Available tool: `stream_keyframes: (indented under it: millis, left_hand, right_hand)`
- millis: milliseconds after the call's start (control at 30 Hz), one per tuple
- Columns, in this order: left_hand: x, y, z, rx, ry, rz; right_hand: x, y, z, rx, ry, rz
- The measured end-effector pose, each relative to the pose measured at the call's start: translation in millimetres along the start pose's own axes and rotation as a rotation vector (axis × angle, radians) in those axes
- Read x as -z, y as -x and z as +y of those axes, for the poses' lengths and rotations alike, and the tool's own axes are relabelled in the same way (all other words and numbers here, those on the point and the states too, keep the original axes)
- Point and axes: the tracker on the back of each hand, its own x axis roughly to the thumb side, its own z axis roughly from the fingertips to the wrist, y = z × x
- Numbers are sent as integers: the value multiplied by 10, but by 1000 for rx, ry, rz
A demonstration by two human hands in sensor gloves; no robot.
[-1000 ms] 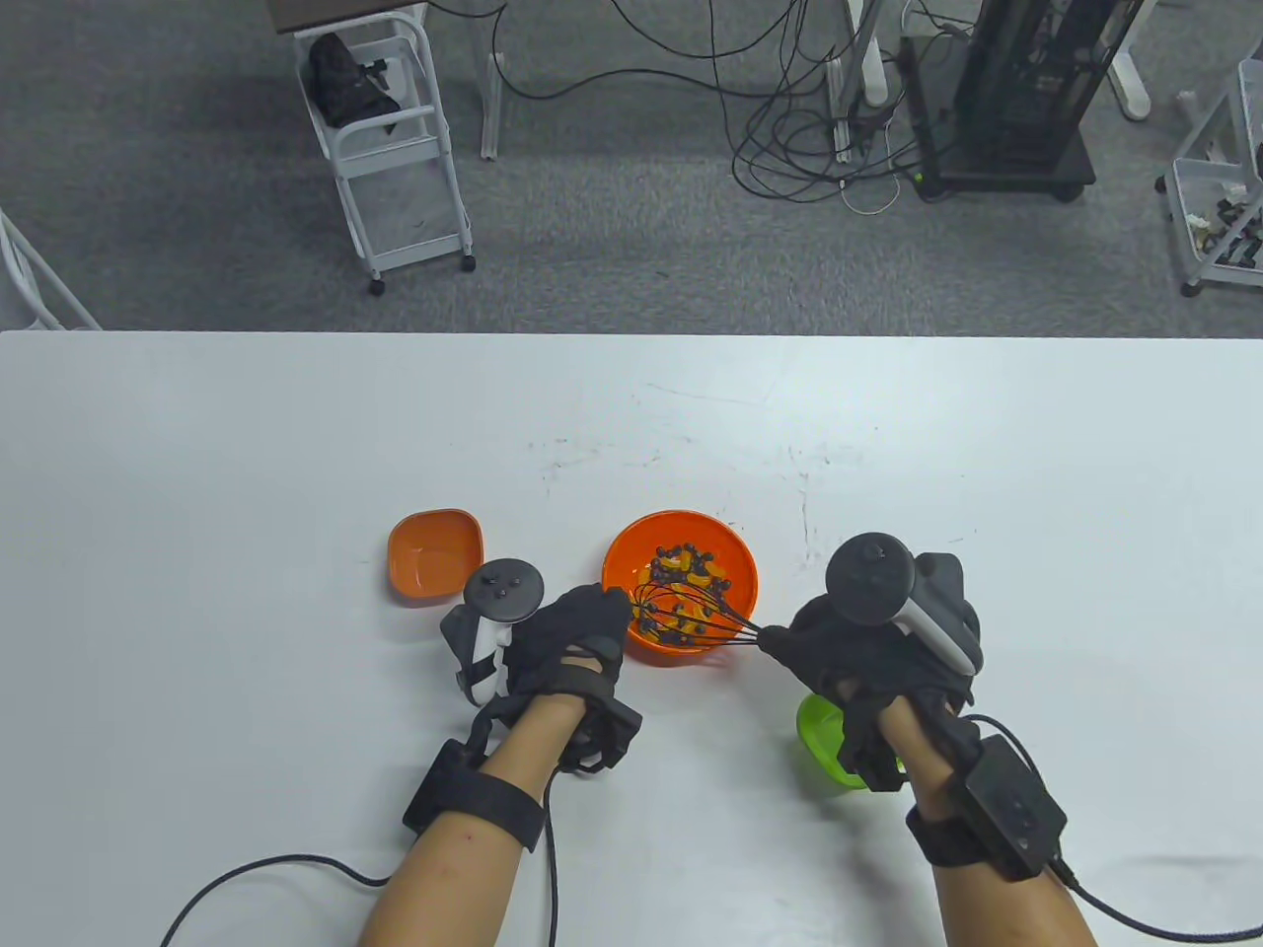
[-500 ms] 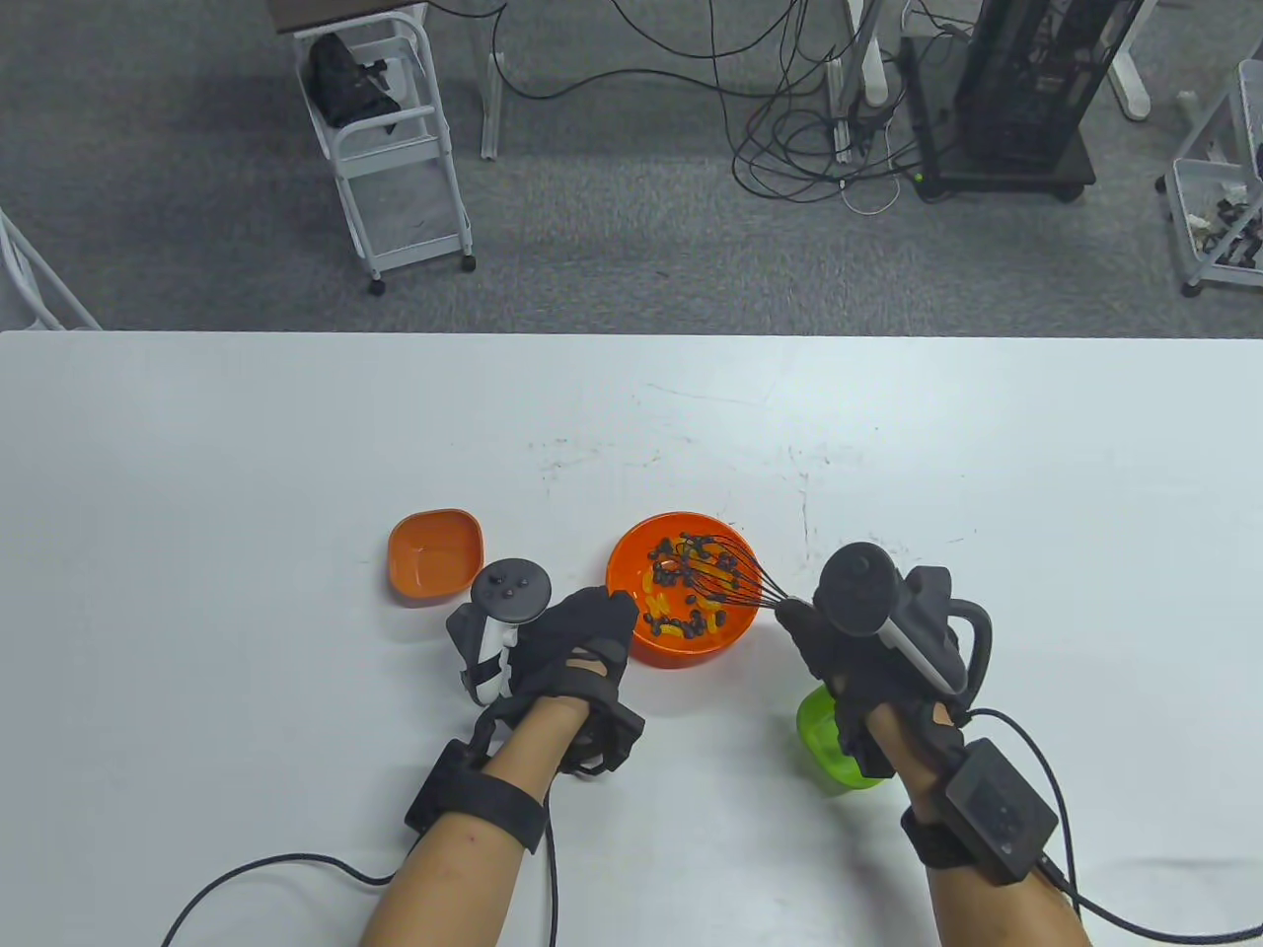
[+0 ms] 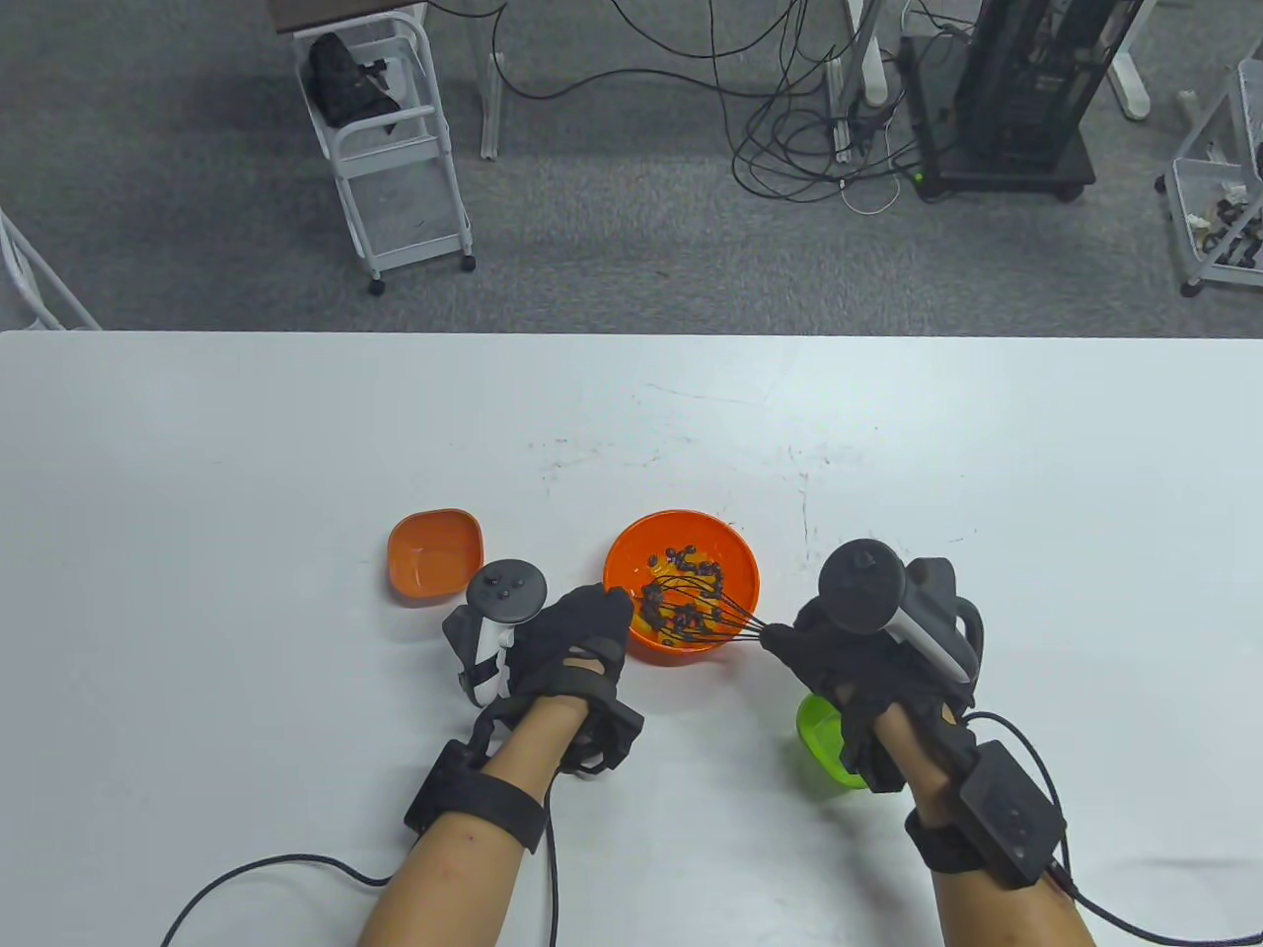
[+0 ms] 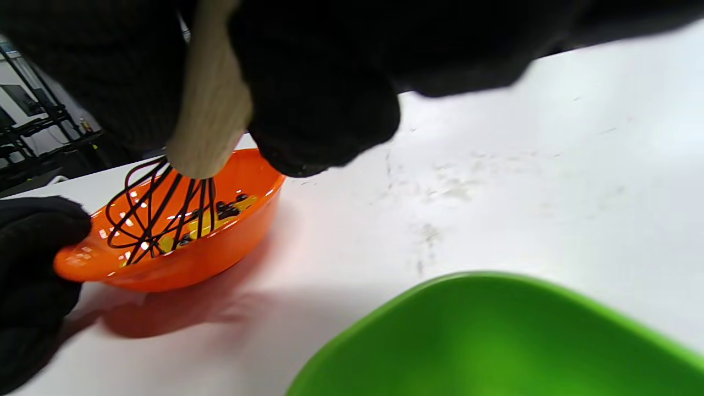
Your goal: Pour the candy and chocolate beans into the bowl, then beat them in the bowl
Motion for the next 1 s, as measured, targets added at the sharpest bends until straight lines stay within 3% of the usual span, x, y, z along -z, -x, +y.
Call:
stream_keyframes:
  millis: [200,300,467,667,800,1000]
  left_hand:
    - [3,2,2,-4,10,-3]
    - [10,5,5,-10,20,-3]
    - [14,2,7,-5,21,-3]
    - [19,16,22,-25,20,3]
    - [13,5,14,-15,22,1]
    - [26,17,21,-32,33,3]
  right_hand:
    - [1,17,1,-51,108,83]
    - [61,46,123,-14,126,103]
    - [165,0,342,164,34,47]
    - [50,-44,185,79,-56,-20]
    - [-6,40,47,15,5,21]
    - [13,74,106,64,2,25]
